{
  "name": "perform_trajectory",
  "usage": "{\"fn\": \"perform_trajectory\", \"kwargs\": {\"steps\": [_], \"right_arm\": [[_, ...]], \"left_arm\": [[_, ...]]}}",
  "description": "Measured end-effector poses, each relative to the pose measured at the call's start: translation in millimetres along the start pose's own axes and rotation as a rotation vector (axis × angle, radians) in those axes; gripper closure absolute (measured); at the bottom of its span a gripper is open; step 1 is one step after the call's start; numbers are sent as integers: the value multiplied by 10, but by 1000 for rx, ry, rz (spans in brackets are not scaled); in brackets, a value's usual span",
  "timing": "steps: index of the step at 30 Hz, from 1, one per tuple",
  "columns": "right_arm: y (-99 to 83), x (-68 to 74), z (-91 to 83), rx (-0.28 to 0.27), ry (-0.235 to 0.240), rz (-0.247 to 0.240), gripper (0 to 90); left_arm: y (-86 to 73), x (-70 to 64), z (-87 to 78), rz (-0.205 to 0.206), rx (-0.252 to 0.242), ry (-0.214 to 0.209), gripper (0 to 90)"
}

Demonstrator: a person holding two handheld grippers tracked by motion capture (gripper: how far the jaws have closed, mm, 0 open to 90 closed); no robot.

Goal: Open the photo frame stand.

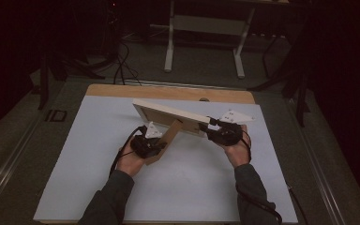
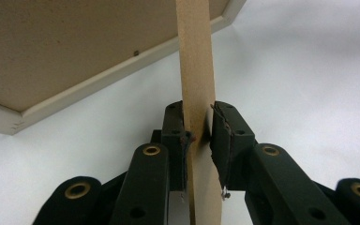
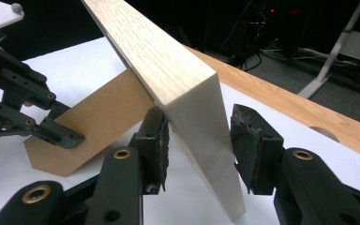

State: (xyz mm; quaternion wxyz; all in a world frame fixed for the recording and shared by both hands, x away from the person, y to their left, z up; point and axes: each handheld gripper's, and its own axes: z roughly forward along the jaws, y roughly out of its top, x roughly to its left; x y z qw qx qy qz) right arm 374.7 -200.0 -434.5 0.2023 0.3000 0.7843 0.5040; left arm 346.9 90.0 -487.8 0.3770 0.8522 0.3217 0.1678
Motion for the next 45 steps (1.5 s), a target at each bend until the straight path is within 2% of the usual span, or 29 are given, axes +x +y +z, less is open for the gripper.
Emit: {"fn": "perform_trajectory", "kwargs": {"steps": [8,15,22,33,42,45], "right_arm": [[-7,37,11,-2,9,-7,568],[-37,30,36,-2,4,12,548],[-84,27,47,9,-5,31,527],[-130,14,14,18,-10,40,511],[-221,-14,19,32,-9,58,503],[-266,-16,15,43,-10,62,502]], "left_arm": [[-33,11,-20,-23,-13,-12,765],[-62,9,-41,-32,-25,-33,673],[-73,38,-70,-62,-43,-44,629],[-104,73,-114,-96,-68,-65,611],[-120,90,-172,-115,-89,-67,603],[-129,105,-192,-132,-102,-69,603]]}}
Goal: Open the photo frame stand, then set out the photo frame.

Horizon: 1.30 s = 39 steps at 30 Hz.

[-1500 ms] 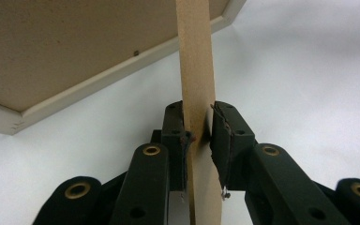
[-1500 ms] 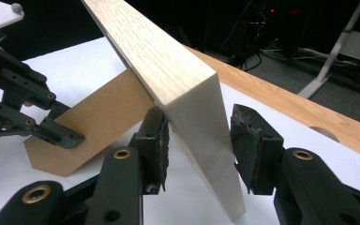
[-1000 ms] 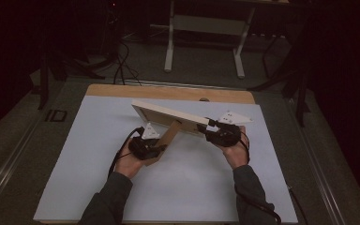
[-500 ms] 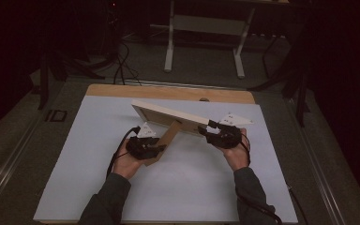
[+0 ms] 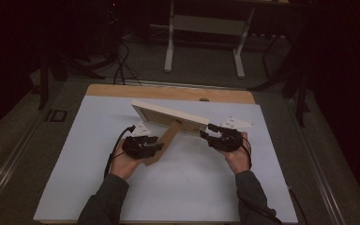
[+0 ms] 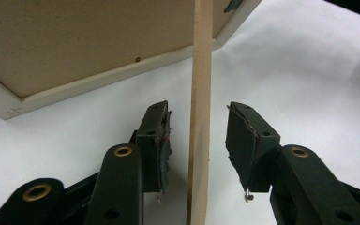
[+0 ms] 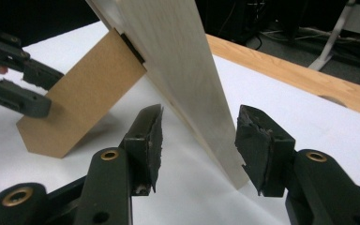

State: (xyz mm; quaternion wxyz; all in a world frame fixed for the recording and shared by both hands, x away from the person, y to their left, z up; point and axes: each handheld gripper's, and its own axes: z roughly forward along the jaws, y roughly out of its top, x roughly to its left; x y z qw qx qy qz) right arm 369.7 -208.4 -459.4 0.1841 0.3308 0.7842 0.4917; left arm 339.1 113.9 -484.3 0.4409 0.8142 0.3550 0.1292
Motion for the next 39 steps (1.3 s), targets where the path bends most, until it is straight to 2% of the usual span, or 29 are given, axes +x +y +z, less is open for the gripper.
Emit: {"fn": "perform_trajectory", "kwargs": {"steps": [19,25,28,39], "right_arm": [[-130,-40,7,26,0,22,501],[-171,-62,12,34,-5,32,525],[-201,-81,12,32,-11,40,611],[-258,-150,28,43,-17,83,782]], "left_arm": [[7,86,-125,-62,-51,20,607],[29,109,-171,-77,-69,26,611],[47,130,-219,-98,-96,55,627],[186,169,-313,-128,-127,60,680]]}}
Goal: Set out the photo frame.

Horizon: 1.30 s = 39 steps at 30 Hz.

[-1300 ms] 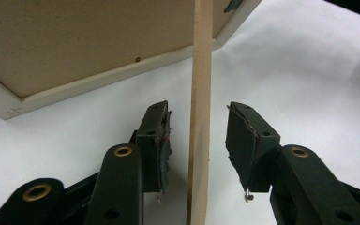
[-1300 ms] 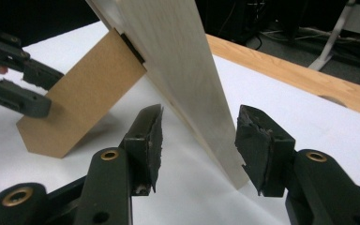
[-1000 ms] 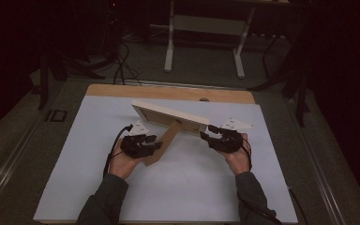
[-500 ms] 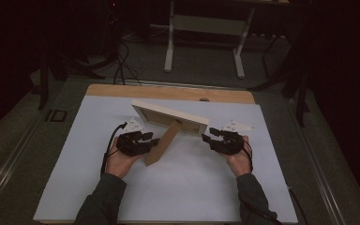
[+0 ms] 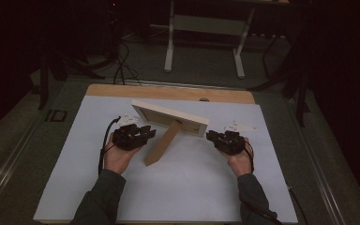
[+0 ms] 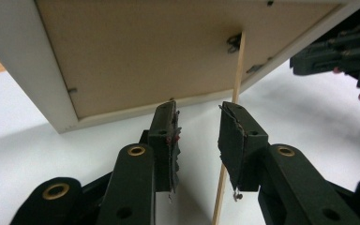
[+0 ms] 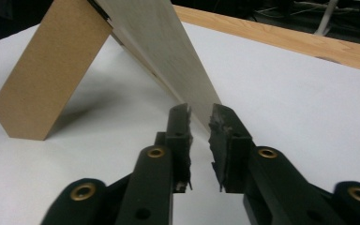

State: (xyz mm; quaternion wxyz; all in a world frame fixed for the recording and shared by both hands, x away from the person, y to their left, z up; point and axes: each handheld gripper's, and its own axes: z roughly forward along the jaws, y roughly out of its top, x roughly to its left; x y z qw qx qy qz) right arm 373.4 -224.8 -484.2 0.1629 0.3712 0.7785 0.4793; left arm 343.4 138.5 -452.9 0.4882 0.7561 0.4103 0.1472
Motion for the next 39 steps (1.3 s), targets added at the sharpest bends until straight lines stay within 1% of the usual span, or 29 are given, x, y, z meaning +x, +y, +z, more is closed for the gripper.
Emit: {"fn": "perform_trajectory", "kwargs": {"steps": [4,5,6,8,9,14,16,19,22,24,25,27,29,32,36,39], "right_arm": [[-1,-15,-3,0,-7,6,875],[3,-17,-2,0,-11,8,888],[11,-20,-2,-1,-16,12,893],[32,-28,0,-2,-23,18,895],[47,-33,3,-3,-26,22,896],[98,-48,19,-9,-25,30,896],[110,-48,31,-11,-28,33,897],[125,-46,46,-16,-45,35,897],[141,-49,53,-25,-63,40,897],[152,-51,59,-26,-69,40,899],[159,-54,67,-23,-61,33,900],[167,-44,87,-13,-75,16,900],[177,-49,94,-19,-80,25,900],[191,-60,96,-27,-75,46,899],[219,-49,96,-29,-80,41,899],[256,-40,91,-38,-77,43,899]], "left_arm": [[55,3,-7,-9,-5,11,687],[68,2,-8,-10,-8,16,688],[76,-1,-10,-9,-17,29,694],[96,0,-12,-11,-30,55,710],[103,3,-11,-15,-33,60,720],[143,21,11,-23,-33,75,760],[155,16,19,-12,-26,82,775],[168,12,36,1,-16,95,814],[176,25,58,-3,-11,104,869],[187,32,72,-10,-15,101,900],[192,29,77,-12,-16,103,900],[208,25,88,-2,-11,103,900],[225,18,102,2,-8,108,900],[254,15,113,3,-11,115,900],[292,8,126,13,-10,133,900],[316,19,130,5,-13,138,900]]}}
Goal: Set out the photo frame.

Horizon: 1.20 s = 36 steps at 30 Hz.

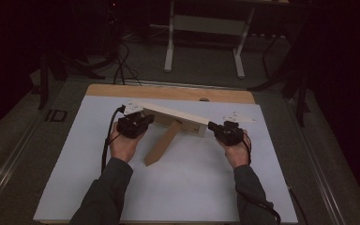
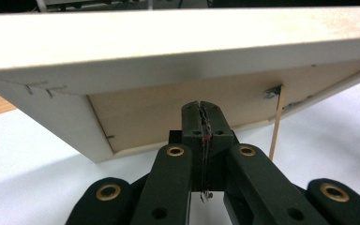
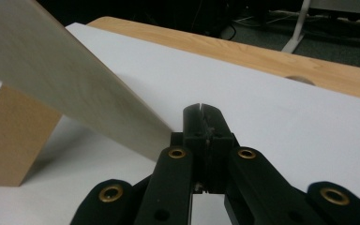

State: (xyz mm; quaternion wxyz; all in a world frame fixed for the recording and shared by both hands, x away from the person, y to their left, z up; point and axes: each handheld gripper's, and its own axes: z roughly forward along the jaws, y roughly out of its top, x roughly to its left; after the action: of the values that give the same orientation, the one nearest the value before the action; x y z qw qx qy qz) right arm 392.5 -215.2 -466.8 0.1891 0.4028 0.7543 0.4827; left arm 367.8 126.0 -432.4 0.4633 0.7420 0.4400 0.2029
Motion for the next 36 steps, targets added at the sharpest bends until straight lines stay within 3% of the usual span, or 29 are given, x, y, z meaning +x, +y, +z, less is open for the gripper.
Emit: {"fn": "perform_trajectory", "kwargs": {"steps": [11,20,36], "right_arm": [[161,50,14,-24,24,-1,899],[168,50,21,-22,43,9,899],[178,103,-11,-19,77,-24,899]], "left_arm": [[80,13,35,-13,-3,17,900],[92,-23,59,-9,-1,10,900],[132,-142,112,10,2,-15,900]]}}
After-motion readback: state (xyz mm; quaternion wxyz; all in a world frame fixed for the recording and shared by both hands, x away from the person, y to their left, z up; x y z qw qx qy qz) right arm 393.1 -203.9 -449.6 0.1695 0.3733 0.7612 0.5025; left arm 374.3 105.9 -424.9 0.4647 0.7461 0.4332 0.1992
